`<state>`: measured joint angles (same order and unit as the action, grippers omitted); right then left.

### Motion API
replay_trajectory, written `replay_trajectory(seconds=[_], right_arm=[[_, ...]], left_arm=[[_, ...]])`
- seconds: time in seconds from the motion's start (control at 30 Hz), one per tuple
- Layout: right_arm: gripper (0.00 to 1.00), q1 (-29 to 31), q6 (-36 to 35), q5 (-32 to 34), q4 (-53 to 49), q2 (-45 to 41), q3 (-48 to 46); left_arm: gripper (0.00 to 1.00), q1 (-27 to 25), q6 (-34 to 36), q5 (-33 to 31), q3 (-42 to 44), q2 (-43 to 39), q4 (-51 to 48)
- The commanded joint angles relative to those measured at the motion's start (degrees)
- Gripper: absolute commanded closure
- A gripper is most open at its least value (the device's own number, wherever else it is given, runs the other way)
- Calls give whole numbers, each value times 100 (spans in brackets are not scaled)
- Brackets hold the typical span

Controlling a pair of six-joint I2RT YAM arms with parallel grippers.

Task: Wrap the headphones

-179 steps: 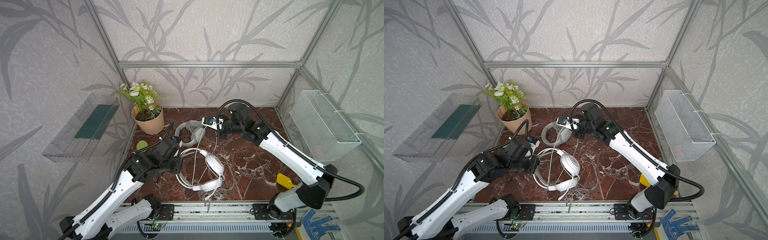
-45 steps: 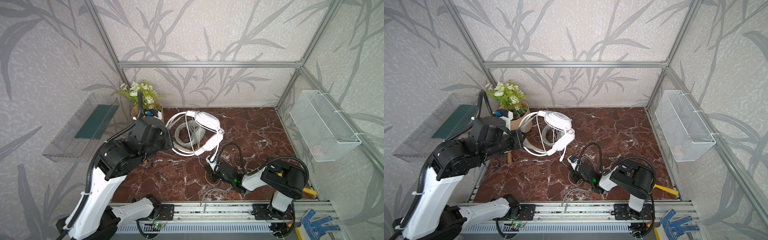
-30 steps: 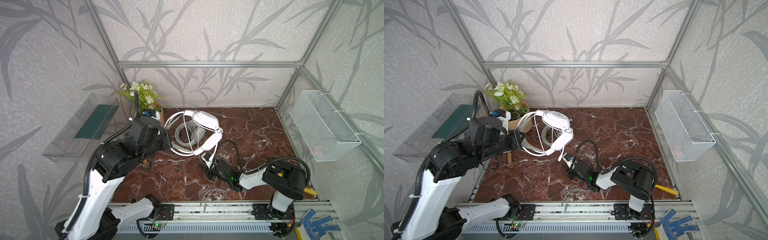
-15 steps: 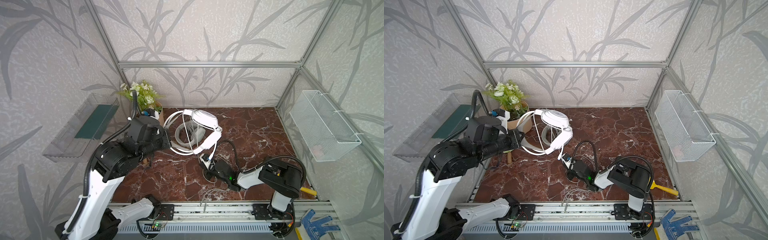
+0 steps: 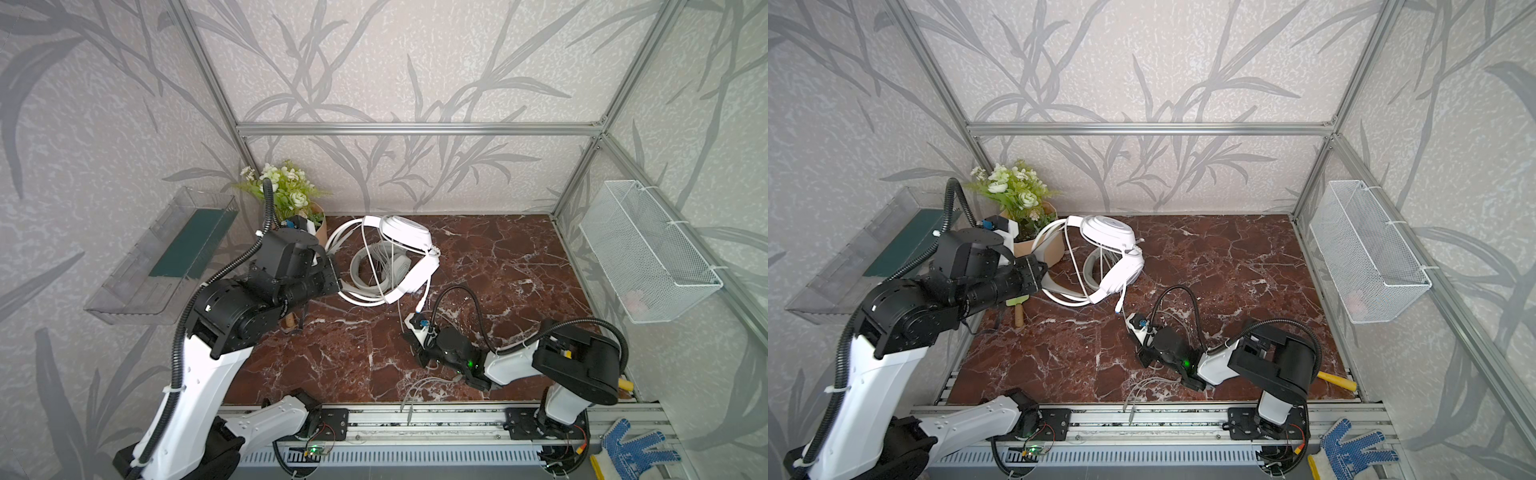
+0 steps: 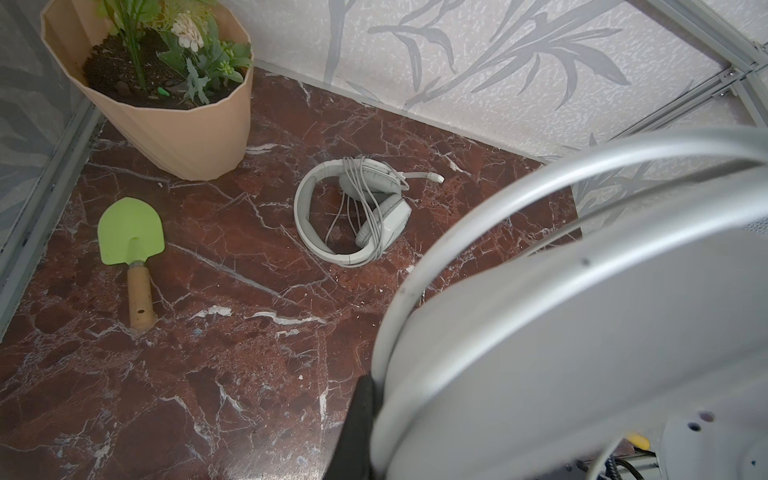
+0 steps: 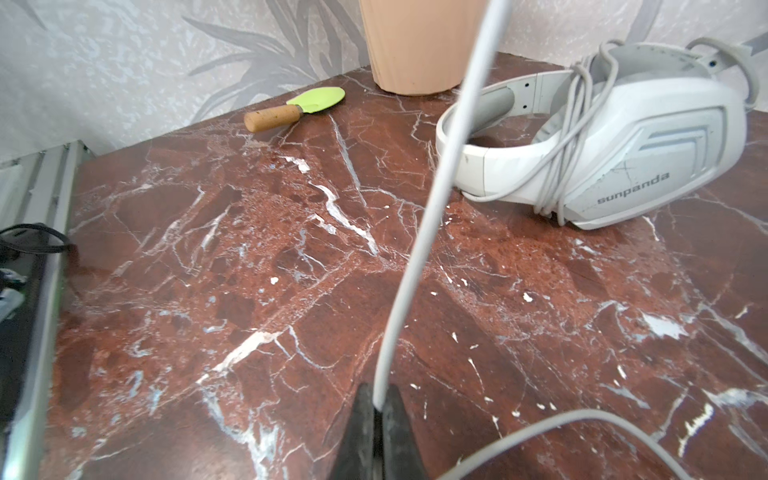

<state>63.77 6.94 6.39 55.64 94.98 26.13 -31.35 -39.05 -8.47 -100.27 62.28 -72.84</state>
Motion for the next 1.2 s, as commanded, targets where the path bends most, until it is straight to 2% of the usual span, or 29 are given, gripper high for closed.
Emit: replay_trajectory(seconds=[0.0,0.17,0.3,0.5,0.63,0.77,1.17], right_arm=[[100,228,-83,-15,-182,-489,-68],[100,683,-354,45,-982,-1179,7],[100,1194,-795,19,-2106,-1611,369],[100,2260,-1573,526,-3500,-1979,925],[100,2644,-1776,338,-4083,-2102,1212],[100,2858,-2021,607,-4525,-2221,1534],[100,2865,-2934,1063,-5041,-3045,1975]], left_arm=[[100,131,-11,-61,-21,17,290],[100,317,29,-49,126,173,322],[100,479,36,-44,156,365,306],[100,786,237,-135,157,595,220],[100,999,349,-35,361,700,261],[100,1044,437,-54,565,750,296],[100,1046,779,-263,1607,686,449]])
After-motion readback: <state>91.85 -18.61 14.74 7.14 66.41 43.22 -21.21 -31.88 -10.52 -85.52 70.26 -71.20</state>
